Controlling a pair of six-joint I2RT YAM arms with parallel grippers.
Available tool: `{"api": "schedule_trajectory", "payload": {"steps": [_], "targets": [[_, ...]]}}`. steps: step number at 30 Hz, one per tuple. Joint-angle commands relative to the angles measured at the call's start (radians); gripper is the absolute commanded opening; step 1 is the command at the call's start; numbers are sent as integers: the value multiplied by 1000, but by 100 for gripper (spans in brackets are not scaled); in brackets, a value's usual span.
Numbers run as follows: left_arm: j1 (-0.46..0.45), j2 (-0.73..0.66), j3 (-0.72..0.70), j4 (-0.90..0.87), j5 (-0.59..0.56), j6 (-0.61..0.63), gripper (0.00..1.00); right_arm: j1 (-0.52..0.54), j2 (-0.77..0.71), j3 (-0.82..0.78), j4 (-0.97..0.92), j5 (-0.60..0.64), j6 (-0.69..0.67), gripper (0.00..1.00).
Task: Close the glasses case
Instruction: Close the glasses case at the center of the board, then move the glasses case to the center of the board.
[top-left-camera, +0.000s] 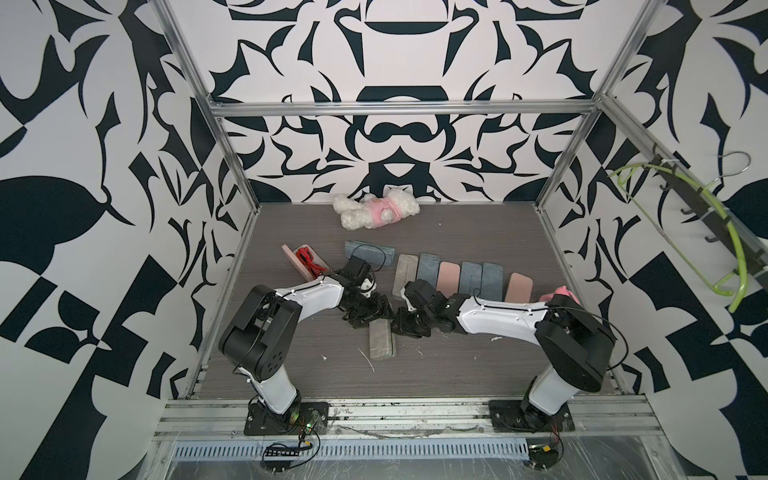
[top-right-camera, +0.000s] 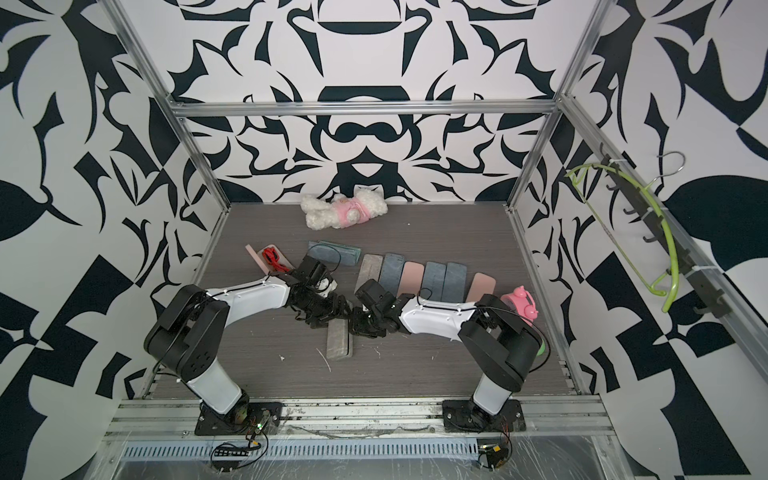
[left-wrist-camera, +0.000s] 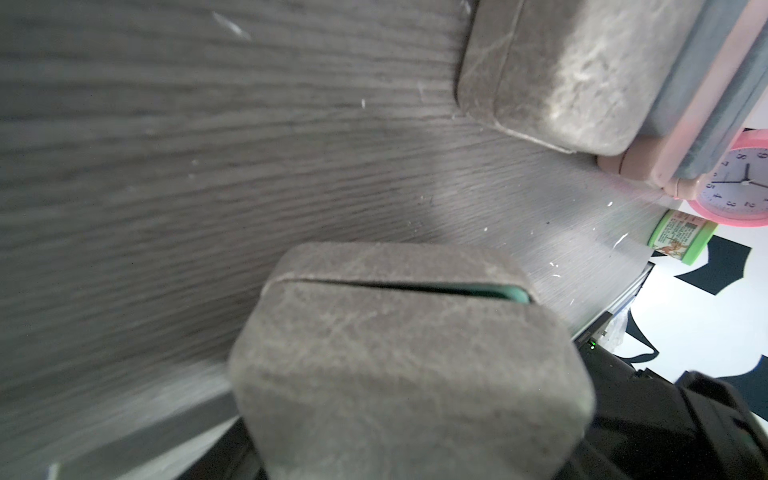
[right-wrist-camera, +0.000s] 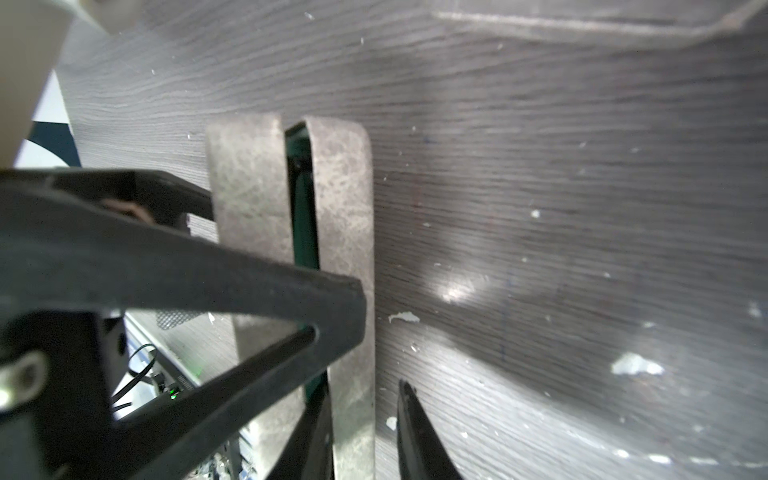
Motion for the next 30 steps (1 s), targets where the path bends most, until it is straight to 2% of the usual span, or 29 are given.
{"api": "schedule_trajectory", "payload": {"steps": [1,16,25,27,30], "targets": [[-3,105,-58,-78,-179,47,74,-27,-53,-19,18,-13,-10,30],[-2,100,-33,-126,-232,69,71,-93,-115,-57,-10,-58,-40,32],[-2,56,39,-291,-439,149,73,-155,-177,-101,-62,-68,-73,33],[-3,51,61,-328,-479,162,76,-157,-177,-106,-60,-72,-75,33],[-3,49,71,-324,-471,164,84,-158,-169,-109,-52,-77,-74,34]]}}
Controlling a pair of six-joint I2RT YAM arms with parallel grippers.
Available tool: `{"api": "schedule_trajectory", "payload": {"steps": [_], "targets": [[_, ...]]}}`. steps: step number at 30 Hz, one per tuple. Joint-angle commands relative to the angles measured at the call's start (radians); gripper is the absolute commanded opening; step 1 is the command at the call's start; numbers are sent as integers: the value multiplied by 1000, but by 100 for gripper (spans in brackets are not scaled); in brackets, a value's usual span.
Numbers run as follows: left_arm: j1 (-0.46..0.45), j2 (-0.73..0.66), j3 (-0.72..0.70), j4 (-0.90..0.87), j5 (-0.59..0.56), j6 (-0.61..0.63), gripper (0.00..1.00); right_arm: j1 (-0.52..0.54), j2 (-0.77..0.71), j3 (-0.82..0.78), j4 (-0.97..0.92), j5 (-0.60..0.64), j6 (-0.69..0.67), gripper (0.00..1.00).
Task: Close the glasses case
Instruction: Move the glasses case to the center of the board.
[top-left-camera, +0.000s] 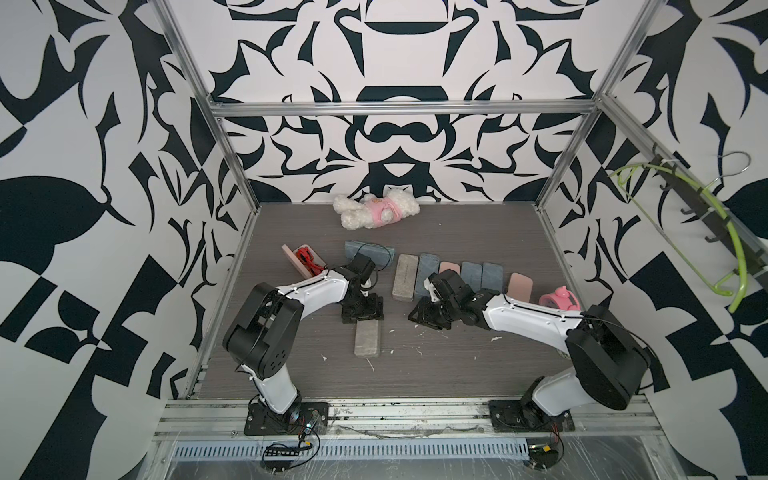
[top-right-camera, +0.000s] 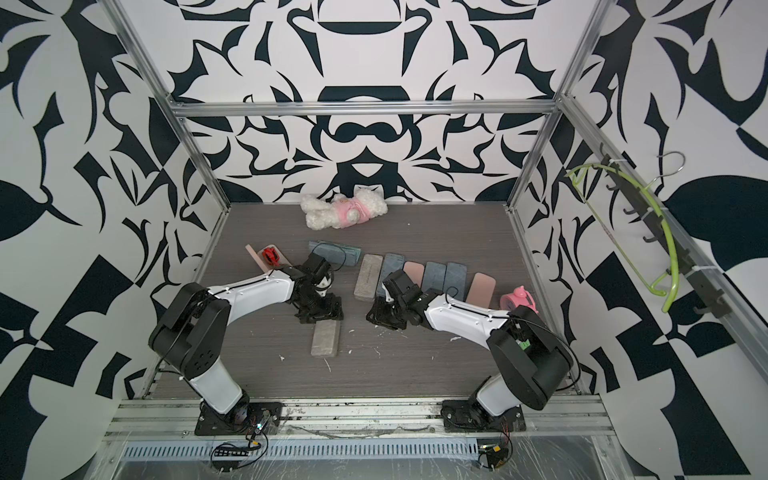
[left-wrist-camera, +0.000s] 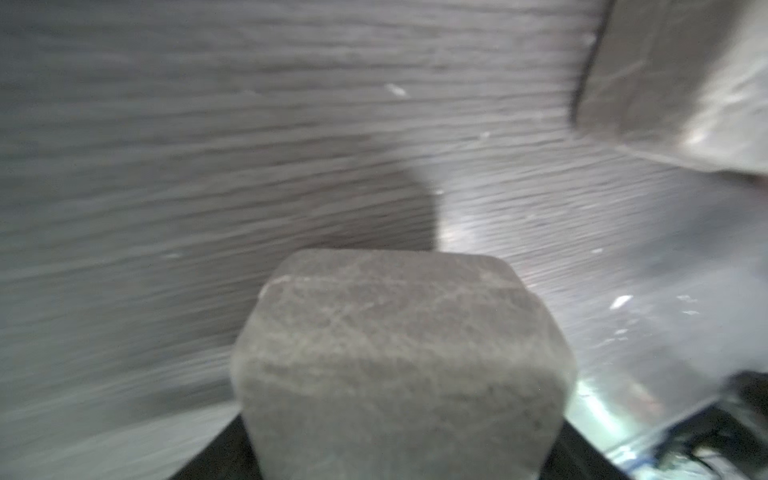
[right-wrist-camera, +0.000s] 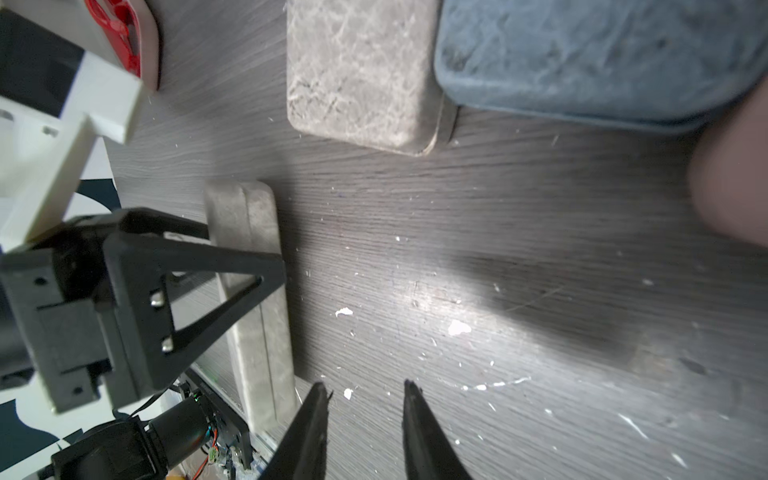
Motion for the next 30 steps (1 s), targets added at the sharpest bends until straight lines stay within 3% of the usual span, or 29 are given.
{"api": "schedule_trajectory", "payload": {"steps": [1,6,17,25,30], "targets": [[12,43,-25,-108,-155,45,89,-1,-14,-9,-6,-15,-20,34],[-7,18,-32,-109,-153,27,96,-1,-16,-15,3,-17,-15,35],[-58,-101,-77,-132,-134,-28,97,-1,4,-9,2,-19,-19,35],[-63,-95,-85,-122,-130,-29,87,-1,9,-7,-3,-17,-20,35],[-63,-55,-62,-110,-132,-10,86,-1,6,-7,-15,-12,-22,35]]}}
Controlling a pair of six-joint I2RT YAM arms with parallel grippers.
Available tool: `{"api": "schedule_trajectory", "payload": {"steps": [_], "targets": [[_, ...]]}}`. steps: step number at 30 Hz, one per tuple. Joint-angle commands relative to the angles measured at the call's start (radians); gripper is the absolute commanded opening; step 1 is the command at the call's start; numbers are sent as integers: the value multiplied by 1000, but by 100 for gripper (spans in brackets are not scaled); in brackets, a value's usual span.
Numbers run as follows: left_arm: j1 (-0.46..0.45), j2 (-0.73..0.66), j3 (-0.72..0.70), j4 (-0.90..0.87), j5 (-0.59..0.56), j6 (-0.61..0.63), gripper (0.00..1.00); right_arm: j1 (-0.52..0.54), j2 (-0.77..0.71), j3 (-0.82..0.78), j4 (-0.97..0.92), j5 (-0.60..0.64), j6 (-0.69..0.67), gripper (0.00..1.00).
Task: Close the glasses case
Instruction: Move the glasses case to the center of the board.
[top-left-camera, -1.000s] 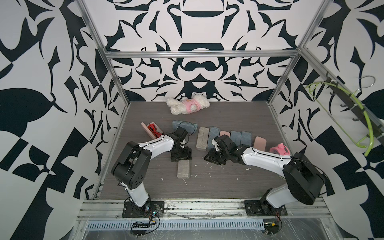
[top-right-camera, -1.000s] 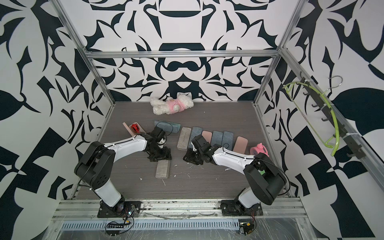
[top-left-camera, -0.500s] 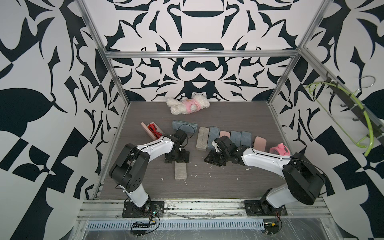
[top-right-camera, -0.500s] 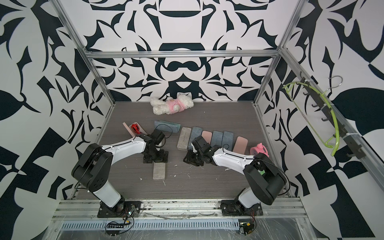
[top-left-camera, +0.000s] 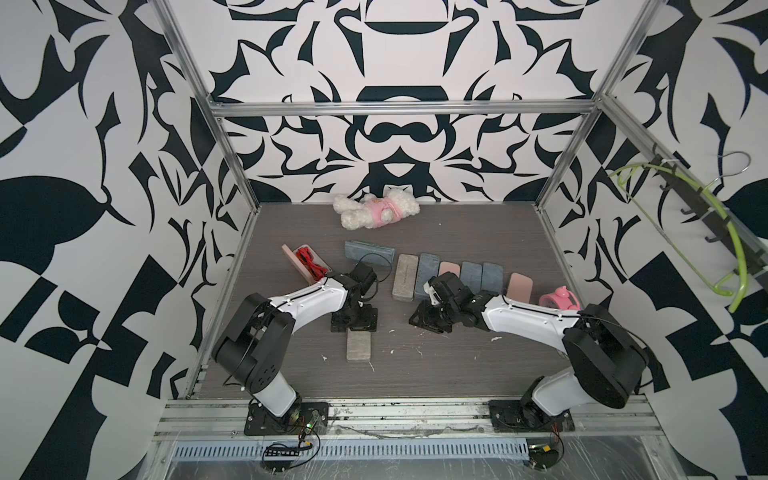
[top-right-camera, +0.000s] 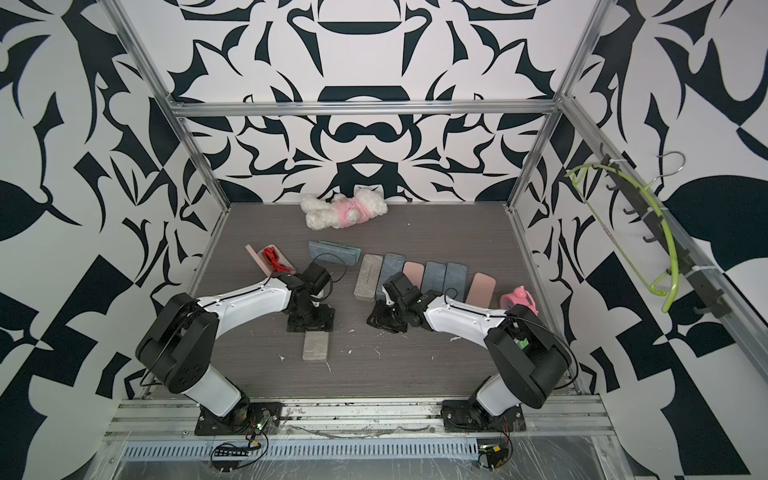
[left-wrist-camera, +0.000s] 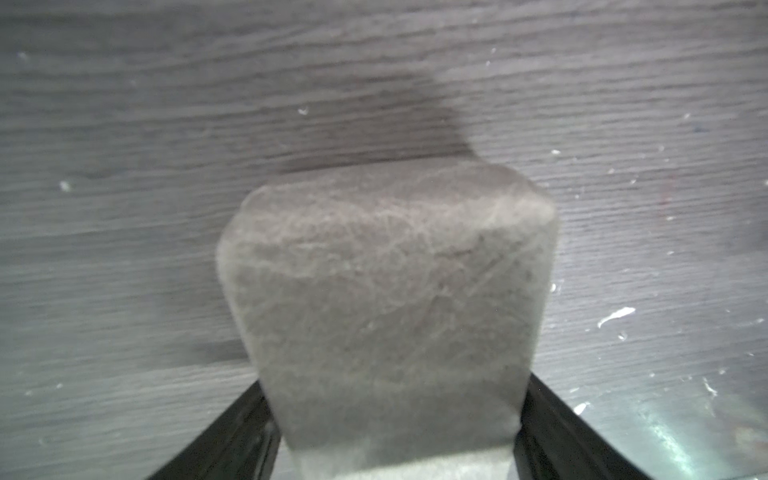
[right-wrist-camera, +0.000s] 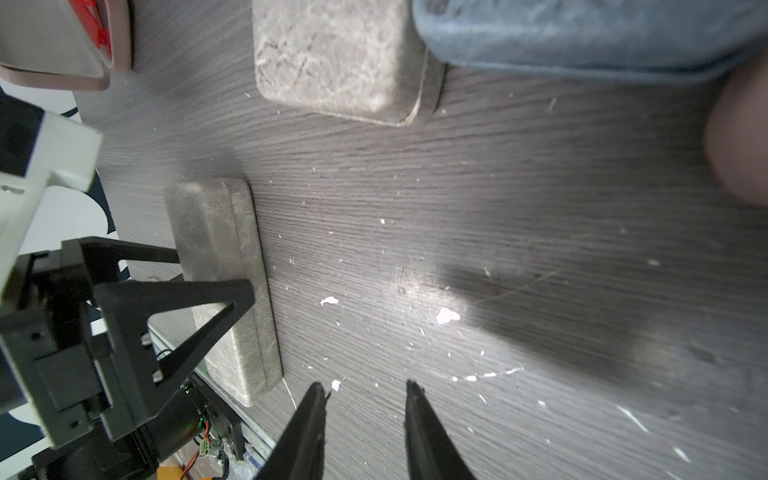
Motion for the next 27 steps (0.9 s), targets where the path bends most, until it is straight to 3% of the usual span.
{"api": "schedule_trajectory", "payload": {"steps": [1,13,27], "targets": [[1,32,7,-14,-7,19,86,-1,-6,8,-16,3,-21,35],[57,101,128,-19,-11,112,72,-11,-10,24,-55,16,-34,35],[125,318,468,-54,3,217,72,-30,9,47,-90,17,-54,35]]}}
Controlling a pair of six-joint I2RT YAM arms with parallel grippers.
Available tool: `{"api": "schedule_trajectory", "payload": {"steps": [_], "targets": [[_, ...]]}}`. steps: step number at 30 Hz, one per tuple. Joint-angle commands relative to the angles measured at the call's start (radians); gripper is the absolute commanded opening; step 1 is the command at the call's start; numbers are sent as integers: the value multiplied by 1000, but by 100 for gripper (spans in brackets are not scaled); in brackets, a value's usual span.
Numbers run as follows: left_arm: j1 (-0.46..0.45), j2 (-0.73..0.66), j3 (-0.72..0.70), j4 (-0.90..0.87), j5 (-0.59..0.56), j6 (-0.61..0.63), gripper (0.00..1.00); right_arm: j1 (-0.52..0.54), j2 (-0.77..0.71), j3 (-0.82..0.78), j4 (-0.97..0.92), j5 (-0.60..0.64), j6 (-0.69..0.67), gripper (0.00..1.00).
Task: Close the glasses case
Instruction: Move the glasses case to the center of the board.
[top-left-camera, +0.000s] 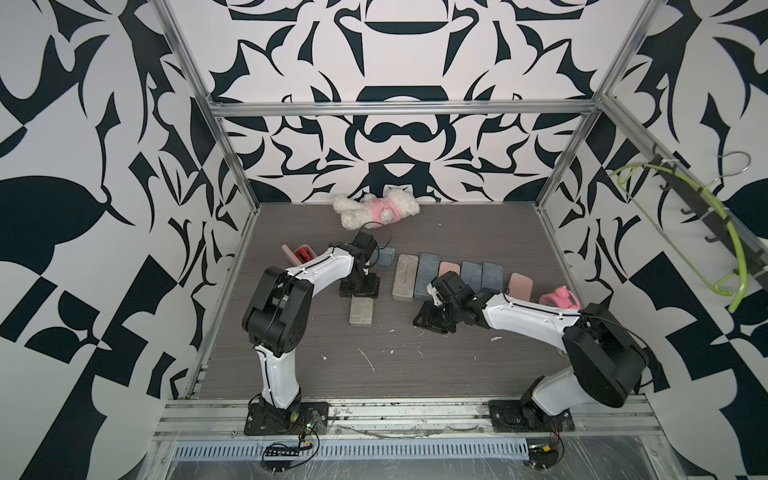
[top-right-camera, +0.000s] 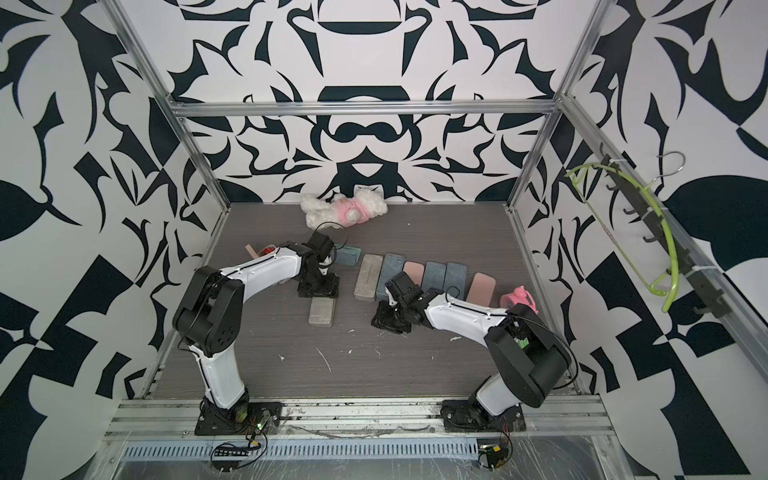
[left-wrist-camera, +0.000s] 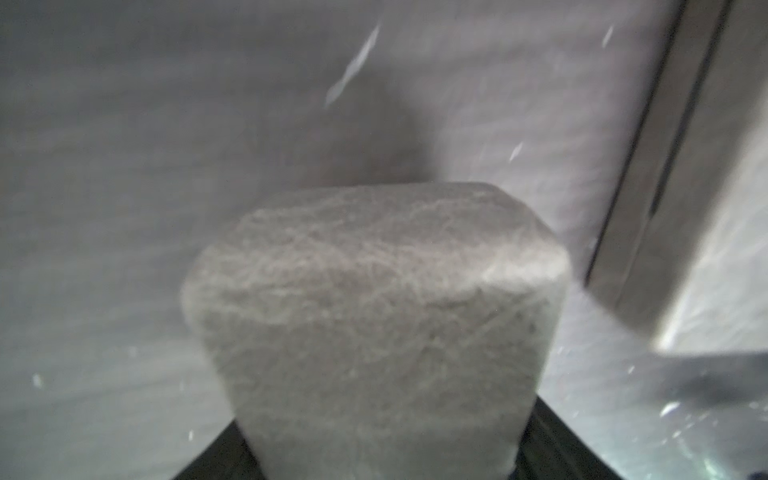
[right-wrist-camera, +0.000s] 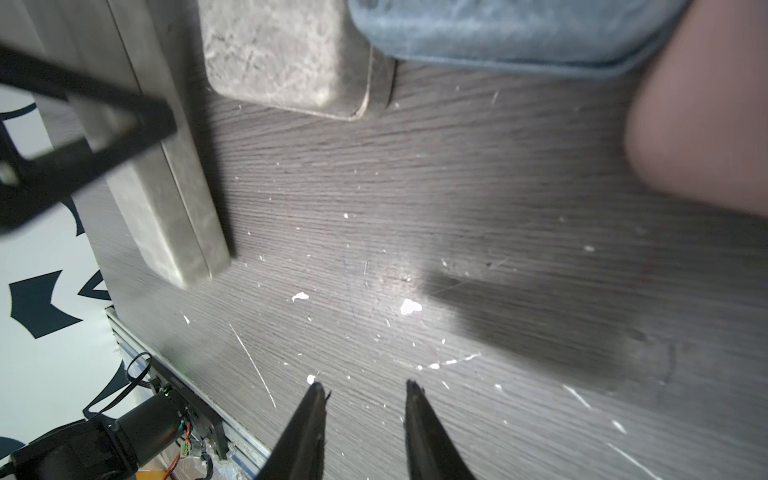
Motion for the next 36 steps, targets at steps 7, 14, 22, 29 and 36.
{"api": "schedule_trajectory", "payload": {"steps": [7,14,22,29,36], "targets": [[26,147,234,-56,30,46,72,-13,-2,29,-30,14,-21,35],[28,230,364,-70,49,44,71,-14,-4,19,-30,17,-19,35],[28,288,453,-91,70,41,71,-14,-12,6,-33,23,-17,35],[27,313,475,-79,125,24,70,-14,-8,8,-28,21,-14,35],[22,324,477,-51,161,21,72,-14,-6,12,-31,21,-16,35]]}}
